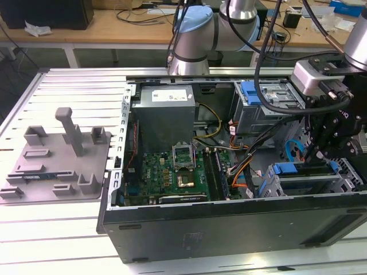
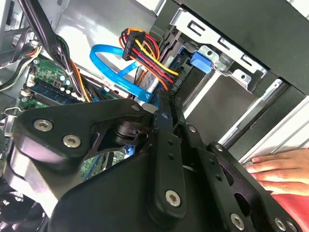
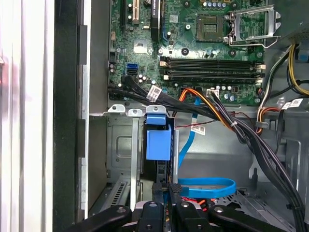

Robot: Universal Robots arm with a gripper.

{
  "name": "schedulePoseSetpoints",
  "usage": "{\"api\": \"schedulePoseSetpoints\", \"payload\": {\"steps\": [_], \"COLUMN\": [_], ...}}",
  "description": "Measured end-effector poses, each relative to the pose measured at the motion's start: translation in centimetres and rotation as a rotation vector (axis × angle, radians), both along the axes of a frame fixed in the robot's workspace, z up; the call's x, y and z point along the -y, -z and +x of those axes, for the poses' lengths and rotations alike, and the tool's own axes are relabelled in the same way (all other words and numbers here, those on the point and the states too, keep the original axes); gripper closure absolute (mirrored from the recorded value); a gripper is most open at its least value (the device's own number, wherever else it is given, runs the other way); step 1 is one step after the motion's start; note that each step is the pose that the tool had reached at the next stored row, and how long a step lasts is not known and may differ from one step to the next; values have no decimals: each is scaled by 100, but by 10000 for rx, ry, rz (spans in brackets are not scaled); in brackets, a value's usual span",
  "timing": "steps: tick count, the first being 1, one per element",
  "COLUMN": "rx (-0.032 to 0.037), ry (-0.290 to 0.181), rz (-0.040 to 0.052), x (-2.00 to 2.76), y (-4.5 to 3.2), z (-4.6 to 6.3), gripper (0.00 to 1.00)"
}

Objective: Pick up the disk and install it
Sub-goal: 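Insert the second disk wire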

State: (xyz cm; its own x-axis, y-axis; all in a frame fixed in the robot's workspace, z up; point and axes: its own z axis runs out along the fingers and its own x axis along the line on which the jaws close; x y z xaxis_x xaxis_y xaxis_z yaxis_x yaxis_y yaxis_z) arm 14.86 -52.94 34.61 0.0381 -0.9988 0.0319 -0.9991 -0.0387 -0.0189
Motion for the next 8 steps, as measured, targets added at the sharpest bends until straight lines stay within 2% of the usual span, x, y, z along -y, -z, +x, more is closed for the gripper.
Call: {"api": "schedulePoseSetpoints", "payload": {"steps": [5,8], "rx": [36,93], "ry": [0,1], "rz": [-1,0], "x": [0,1], "y": [19,67], "z": [-3,-16], "gripper": [84,84]}}
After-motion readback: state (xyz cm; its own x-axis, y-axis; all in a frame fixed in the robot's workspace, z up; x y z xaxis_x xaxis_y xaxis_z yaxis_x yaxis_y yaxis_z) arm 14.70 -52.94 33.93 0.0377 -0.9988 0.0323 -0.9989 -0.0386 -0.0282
